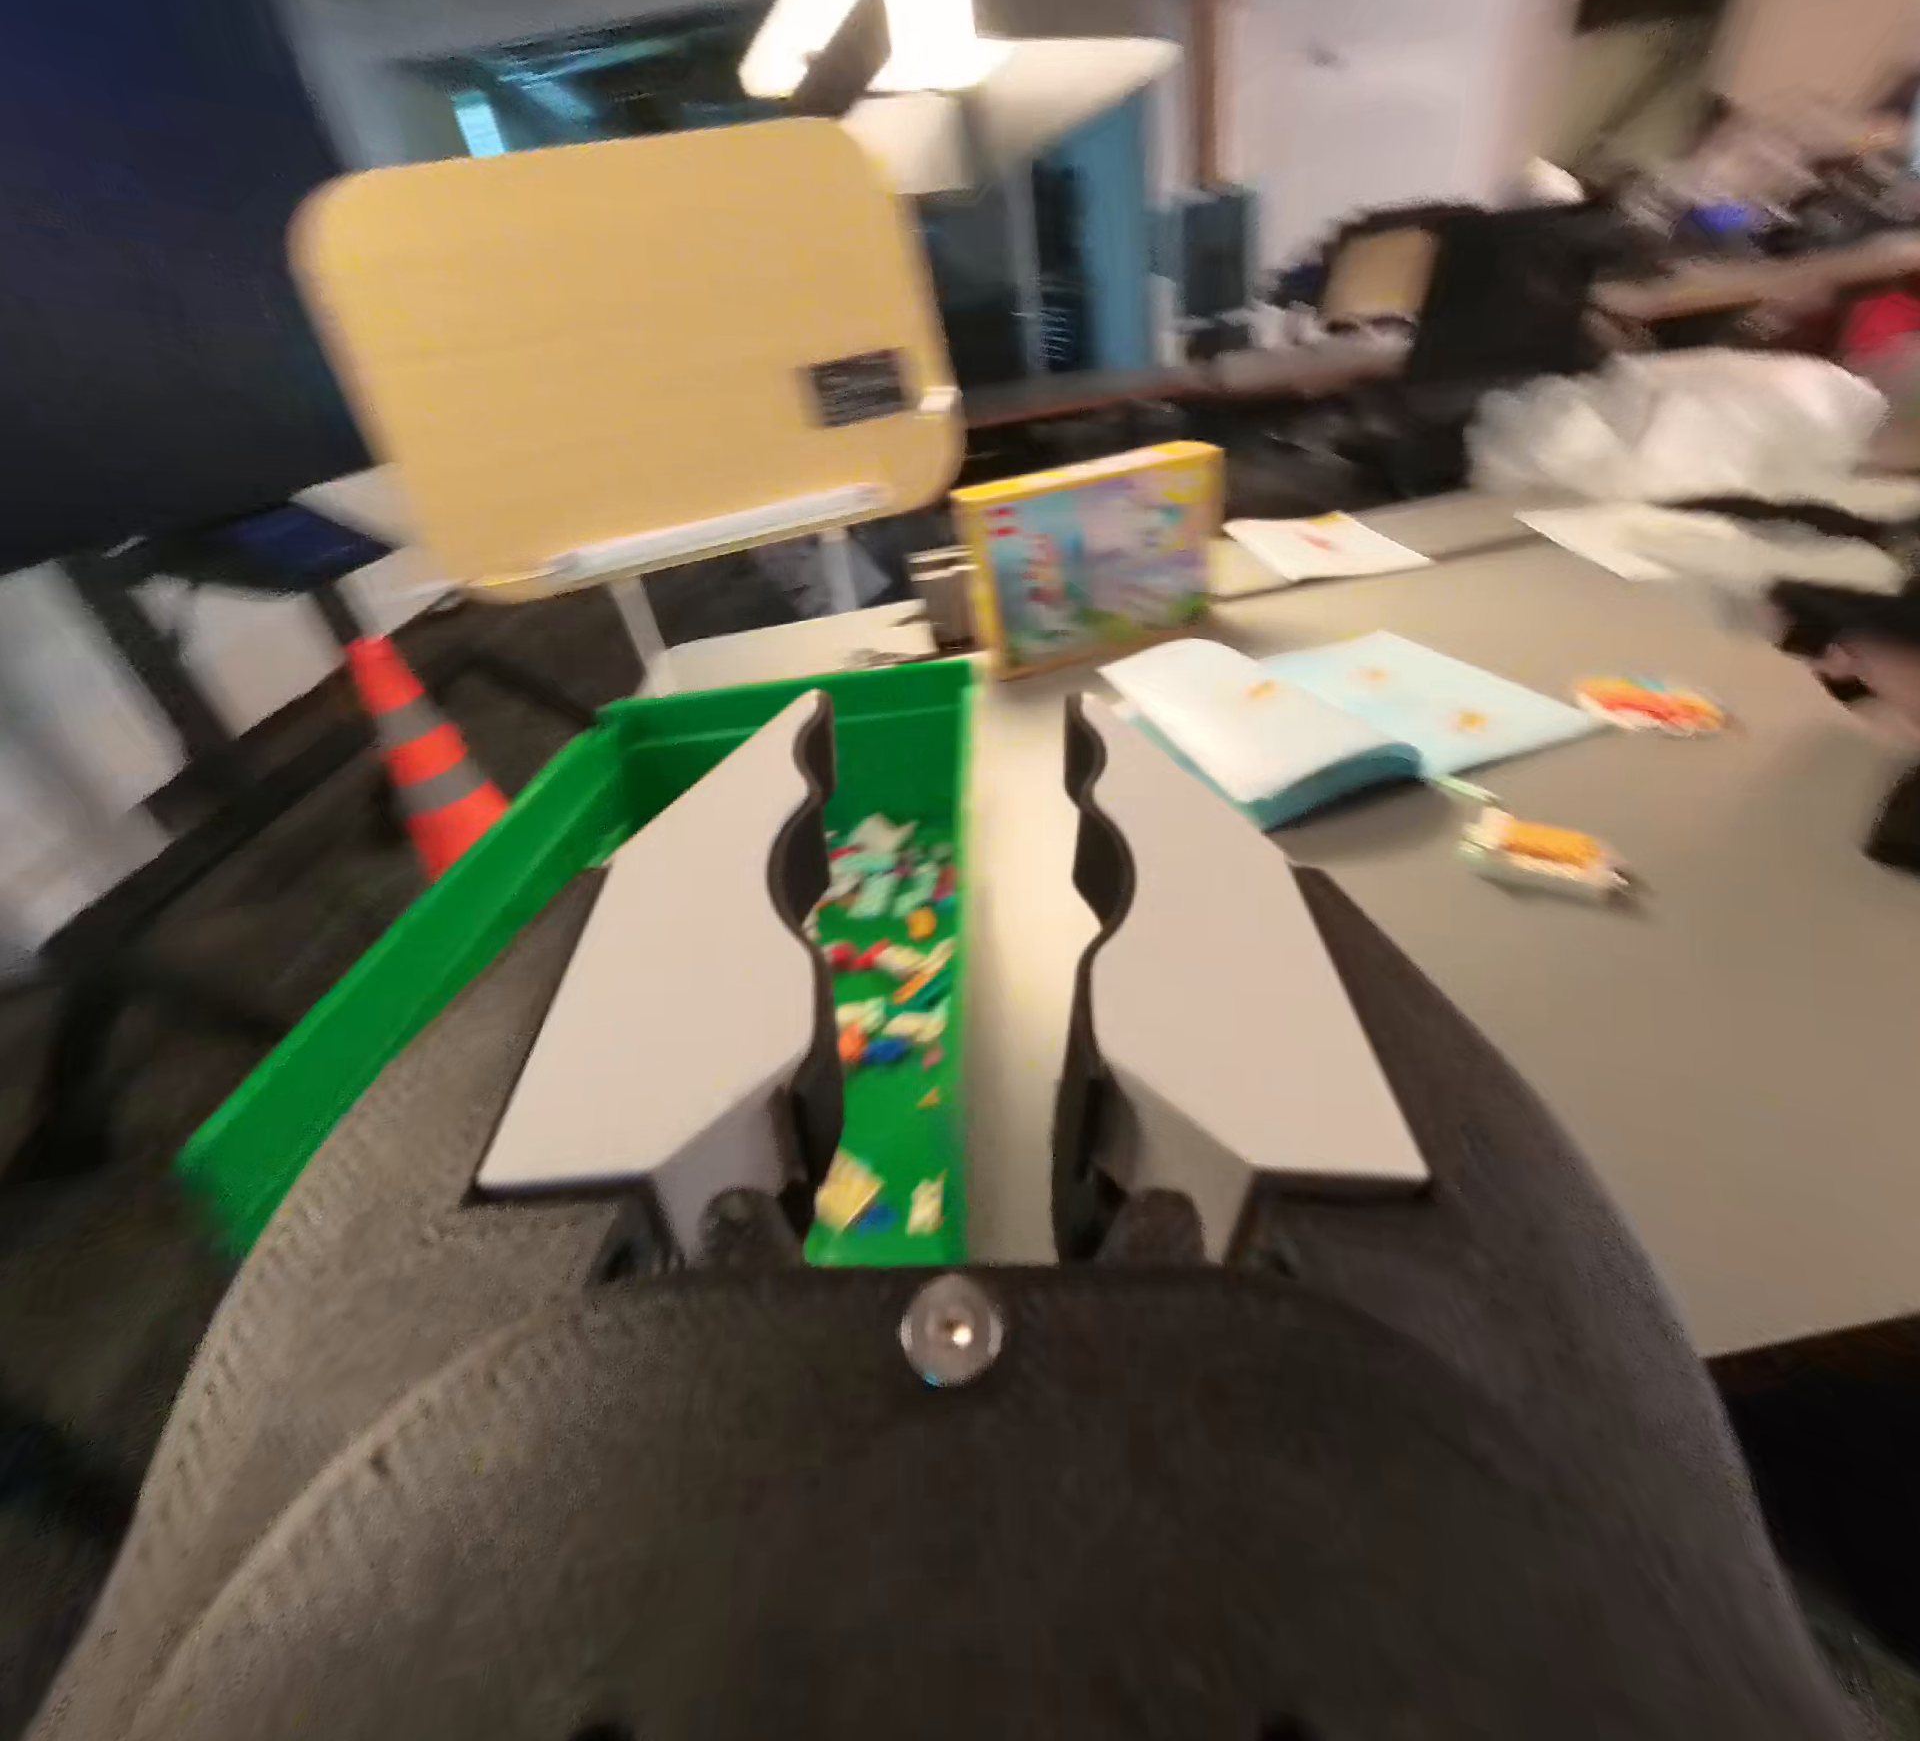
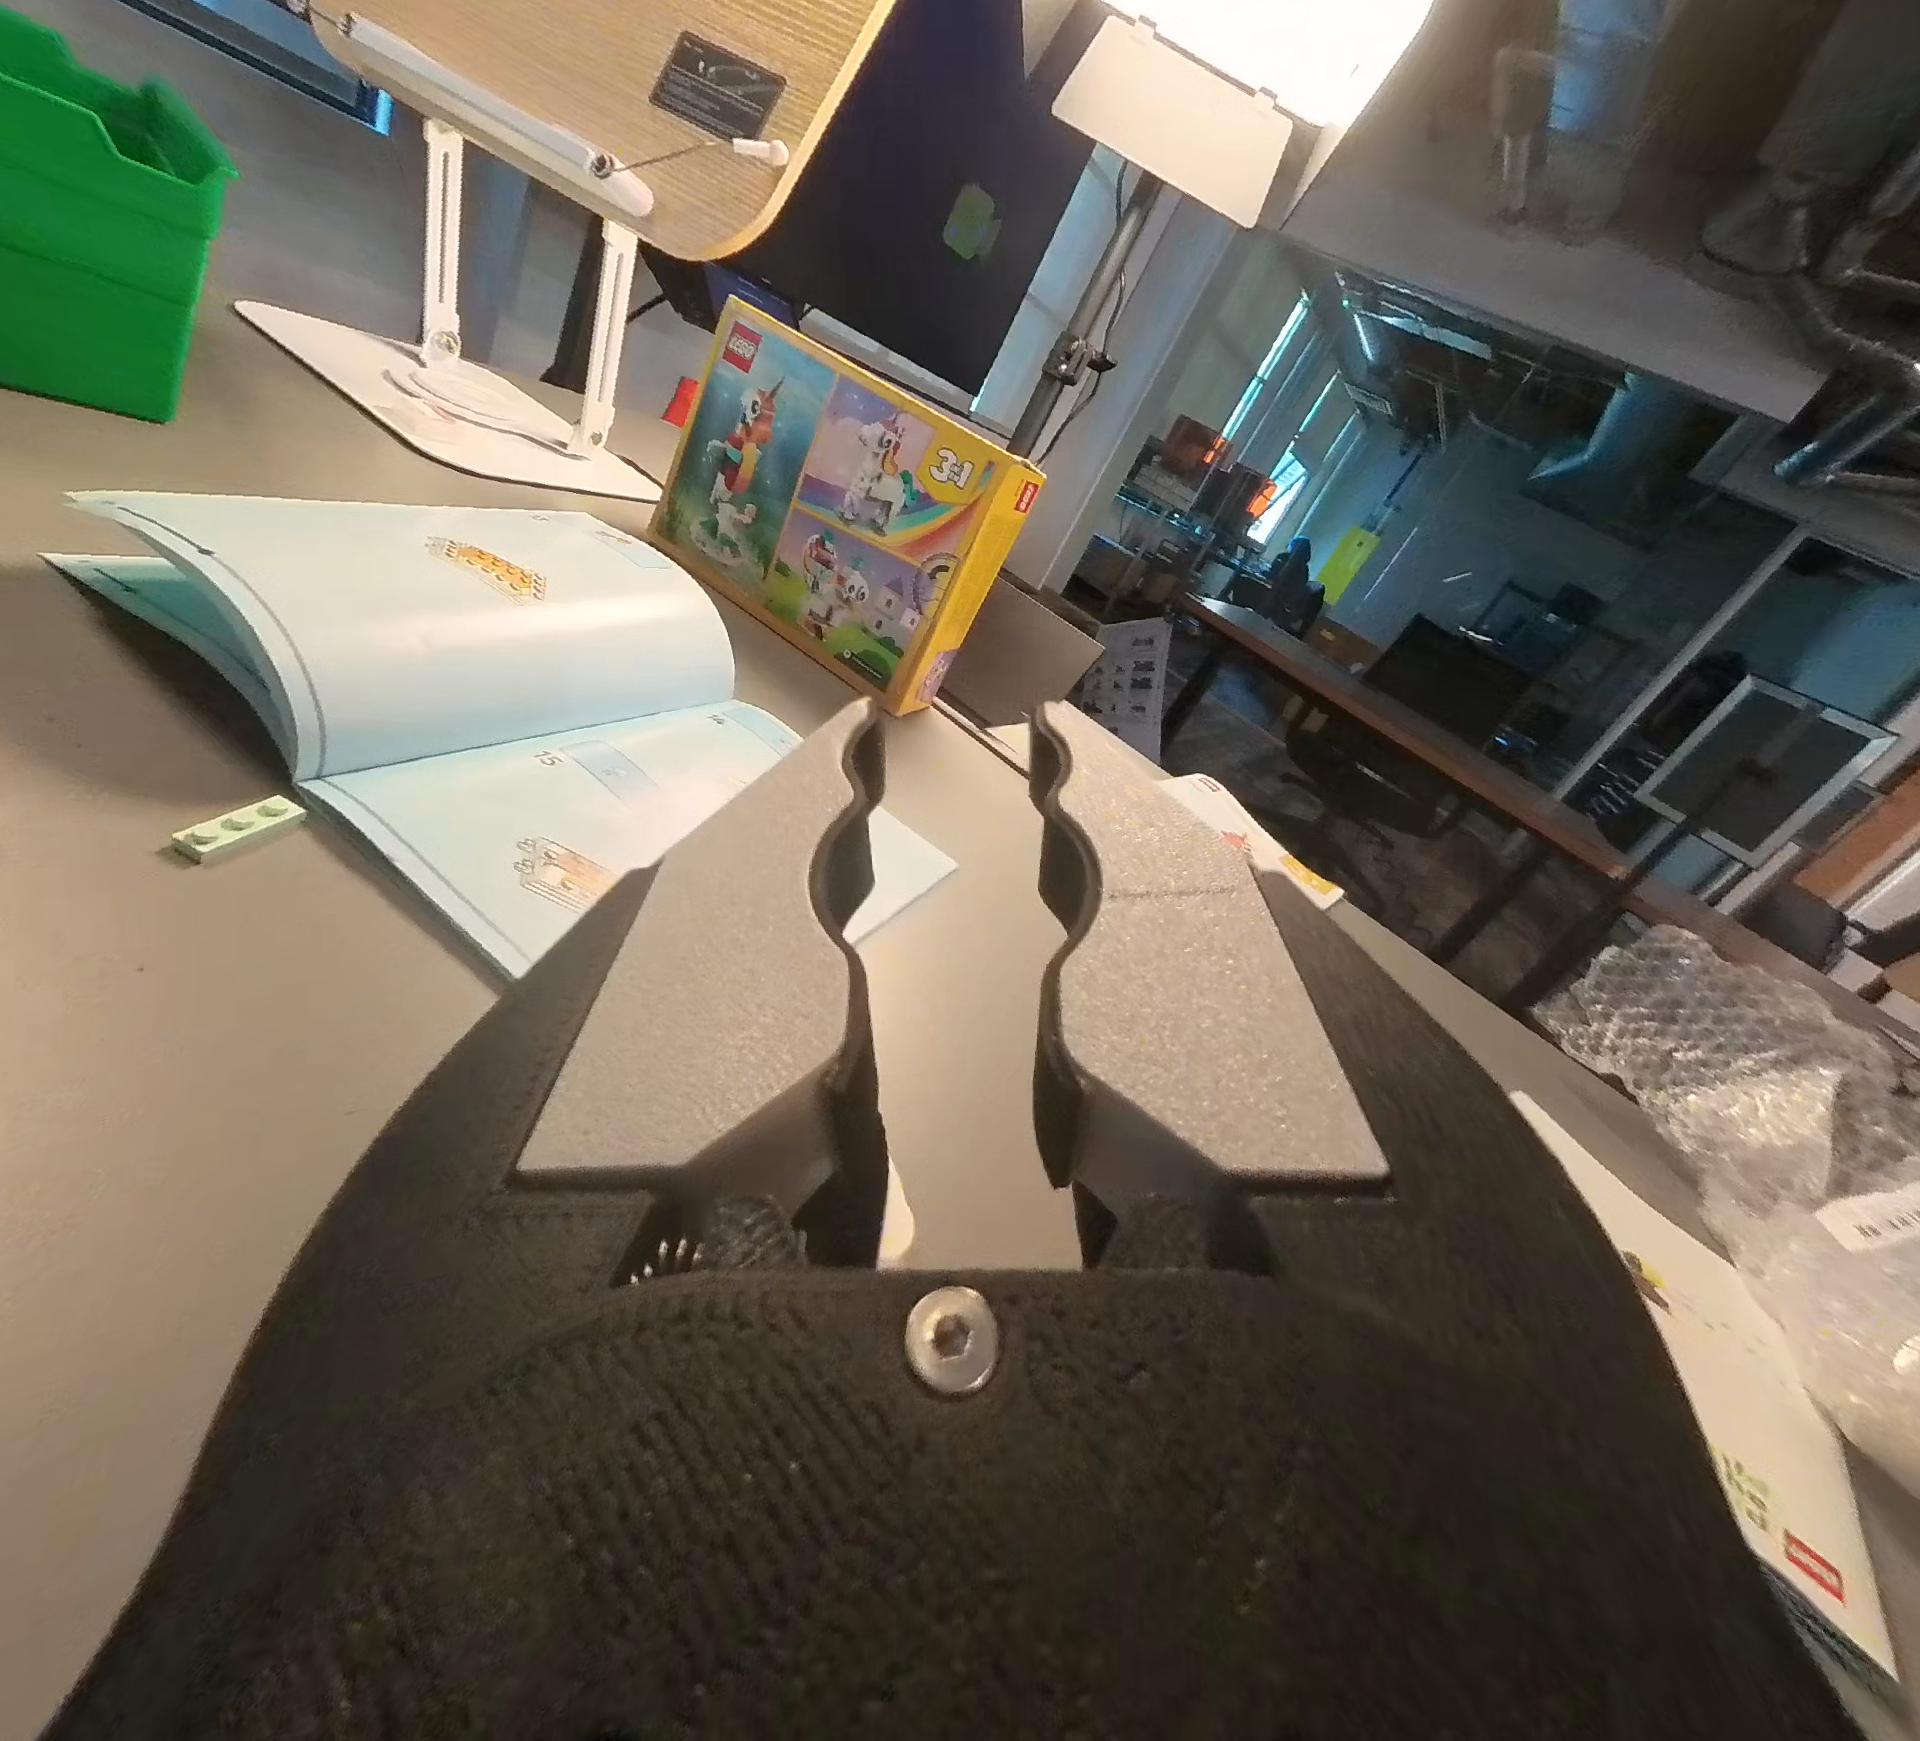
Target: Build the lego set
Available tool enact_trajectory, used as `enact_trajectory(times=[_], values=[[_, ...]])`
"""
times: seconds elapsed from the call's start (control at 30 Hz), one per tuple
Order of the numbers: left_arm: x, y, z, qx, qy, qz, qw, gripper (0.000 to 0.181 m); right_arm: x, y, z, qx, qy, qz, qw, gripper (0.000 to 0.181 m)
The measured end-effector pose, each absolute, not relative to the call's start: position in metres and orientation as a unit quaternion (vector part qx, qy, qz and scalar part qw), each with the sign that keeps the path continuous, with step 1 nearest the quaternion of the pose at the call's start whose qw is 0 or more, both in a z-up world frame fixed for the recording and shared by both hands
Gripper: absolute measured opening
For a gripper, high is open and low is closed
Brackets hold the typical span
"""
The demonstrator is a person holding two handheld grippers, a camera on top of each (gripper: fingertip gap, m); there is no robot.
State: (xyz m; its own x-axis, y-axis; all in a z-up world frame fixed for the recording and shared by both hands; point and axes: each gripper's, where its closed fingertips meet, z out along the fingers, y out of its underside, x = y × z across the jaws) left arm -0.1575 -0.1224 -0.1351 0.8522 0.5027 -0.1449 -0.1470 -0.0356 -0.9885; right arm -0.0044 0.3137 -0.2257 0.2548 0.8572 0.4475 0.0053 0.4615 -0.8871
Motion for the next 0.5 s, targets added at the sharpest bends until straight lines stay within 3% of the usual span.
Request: enact_trajectory(times=[0.37, 0.5], values=[[-0.201, -0.206, -0.134, -0.662, -0.239, 0.282, 0.651, 0.038, -0.001, 0.326, -0.225, -0.441, -0.499, 0.317, 0.675, 0.026], [-0.212, -0.2, -0.13, -0.677, -0.2, 0.291, 0.646, 0.016, 0.0, 0.328, -0.224, -0.444, -0.493, 0.32, 0.676, 0.026]])
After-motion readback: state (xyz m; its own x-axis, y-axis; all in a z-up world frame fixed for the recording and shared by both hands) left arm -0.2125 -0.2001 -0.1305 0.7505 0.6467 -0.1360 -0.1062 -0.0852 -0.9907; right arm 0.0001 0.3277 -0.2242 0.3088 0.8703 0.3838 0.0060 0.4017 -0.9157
